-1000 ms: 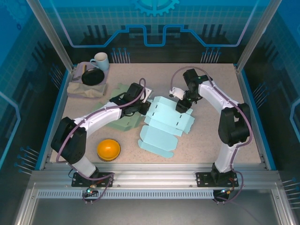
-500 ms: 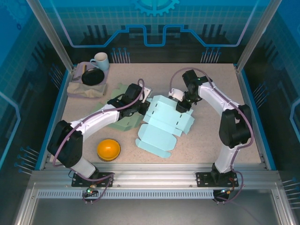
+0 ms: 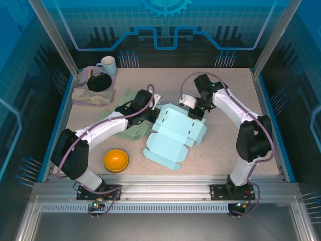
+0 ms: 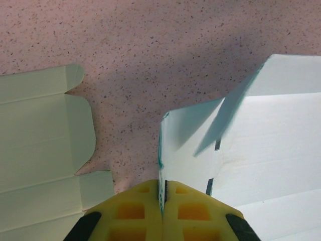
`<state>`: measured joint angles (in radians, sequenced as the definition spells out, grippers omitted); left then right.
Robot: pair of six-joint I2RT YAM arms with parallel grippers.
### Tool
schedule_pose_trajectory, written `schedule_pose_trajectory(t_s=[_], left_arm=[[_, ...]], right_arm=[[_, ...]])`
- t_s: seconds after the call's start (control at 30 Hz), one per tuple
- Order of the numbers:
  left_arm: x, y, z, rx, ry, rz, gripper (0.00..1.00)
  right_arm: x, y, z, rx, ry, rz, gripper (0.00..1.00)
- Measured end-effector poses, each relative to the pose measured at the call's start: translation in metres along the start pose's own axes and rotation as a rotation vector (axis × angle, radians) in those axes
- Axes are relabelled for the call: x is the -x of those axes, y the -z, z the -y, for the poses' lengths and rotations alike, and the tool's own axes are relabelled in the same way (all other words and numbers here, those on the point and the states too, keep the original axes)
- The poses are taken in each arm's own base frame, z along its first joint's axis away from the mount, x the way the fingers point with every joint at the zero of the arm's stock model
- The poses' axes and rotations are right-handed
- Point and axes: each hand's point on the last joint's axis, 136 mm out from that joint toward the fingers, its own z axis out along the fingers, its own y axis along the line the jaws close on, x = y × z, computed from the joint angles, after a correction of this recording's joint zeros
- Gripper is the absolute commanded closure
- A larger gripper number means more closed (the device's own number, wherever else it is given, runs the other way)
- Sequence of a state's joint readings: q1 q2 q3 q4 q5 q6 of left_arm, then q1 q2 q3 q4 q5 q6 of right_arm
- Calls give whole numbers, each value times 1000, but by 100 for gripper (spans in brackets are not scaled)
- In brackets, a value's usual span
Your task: Fold the paper box
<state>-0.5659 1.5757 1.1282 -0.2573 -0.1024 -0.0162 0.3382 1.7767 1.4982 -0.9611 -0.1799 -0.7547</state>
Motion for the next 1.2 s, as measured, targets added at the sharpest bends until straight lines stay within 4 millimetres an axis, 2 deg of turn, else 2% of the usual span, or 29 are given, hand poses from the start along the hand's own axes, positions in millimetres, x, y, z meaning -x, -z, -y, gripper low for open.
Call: schedule_pose_trajectory(t_s=[0.07,0.13,0.3,0.43,0.53,0.63,0.7,0.87,1.2], left_arm=[[0,0,0,0,3,0,90],[1,1,0,-1,15,2,76],[14,19,-11,10,114,55,57],[38,34,-21,-9,206,82,58],[67,43,-8,-91,258,119,59],[92,49,7,-187,335,143,49],[100,49,13,-223,397,139,46],[93,30,15,-240,623,66,40],[66,-5,15,-198,1046,-84,41]], right_arm=[[0,0,1,-6,7,-5,100],[0,-1,3,-17,11,-4,100],[-12,-7,1,-41,24,-33,100],[-11,-2,3,-68,35,-24,100],[-9,0,4,-75,37,-17,100],[-9,-1,4,-75,37,-17,100],[-9,-1,4,-76,38,-17,100],[-7,-1,4,-79,43,-11,100],[-3,-1,6,-86,48,7,100]])
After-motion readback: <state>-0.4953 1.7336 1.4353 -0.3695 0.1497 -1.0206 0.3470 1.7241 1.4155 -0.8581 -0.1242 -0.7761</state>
